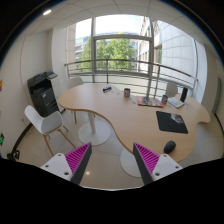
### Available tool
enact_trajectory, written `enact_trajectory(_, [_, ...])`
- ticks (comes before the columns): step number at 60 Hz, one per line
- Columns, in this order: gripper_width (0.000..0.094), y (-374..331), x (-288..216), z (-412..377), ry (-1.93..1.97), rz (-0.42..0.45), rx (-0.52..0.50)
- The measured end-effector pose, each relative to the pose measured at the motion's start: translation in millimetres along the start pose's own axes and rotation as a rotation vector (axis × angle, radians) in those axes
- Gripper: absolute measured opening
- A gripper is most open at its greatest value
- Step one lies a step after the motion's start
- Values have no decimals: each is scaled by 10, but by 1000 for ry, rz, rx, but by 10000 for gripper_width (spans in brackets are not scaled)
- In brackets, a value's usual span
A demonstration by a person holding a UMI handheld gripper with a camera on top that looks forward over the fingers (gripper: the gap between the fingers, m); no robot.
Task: Arrange mouse
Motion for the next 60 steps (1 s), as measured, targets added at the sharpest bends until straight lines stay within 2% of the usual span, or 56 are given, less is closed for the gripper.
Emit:
enact_trajectory(9, [846, 128, 394, 317, -22, -54, 39])
enact_trajectory(17, [847, 467, 1051, 1003, -29, -111, 90])
enact_trajectory(27, [845, 1081, 1498, 1979, -27, -113, 163])
enact_trajectory(34, [852, 1646, 1503, 2454, -21, -59, 174])
enact_trajectory(39, [845, 2062, 1473, 2658, -9, -52, 167])
enact_trajectory(50, [853, 2738, 1449, 2782, 80, -109, 103])
enact_trajectory(60, [840, 3026, 1204, 2766, 100, -92, 78])
Point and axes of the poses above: the point between the fingertips, and its own axes, seen from behind it with the camera up: z to the right, x down, y forward, the way the camera looks, the point moved 4 cm from there along -y, backward, against the way the camera looks, and after that the axes turned 12 degrees about x, right-handed, at the moved point
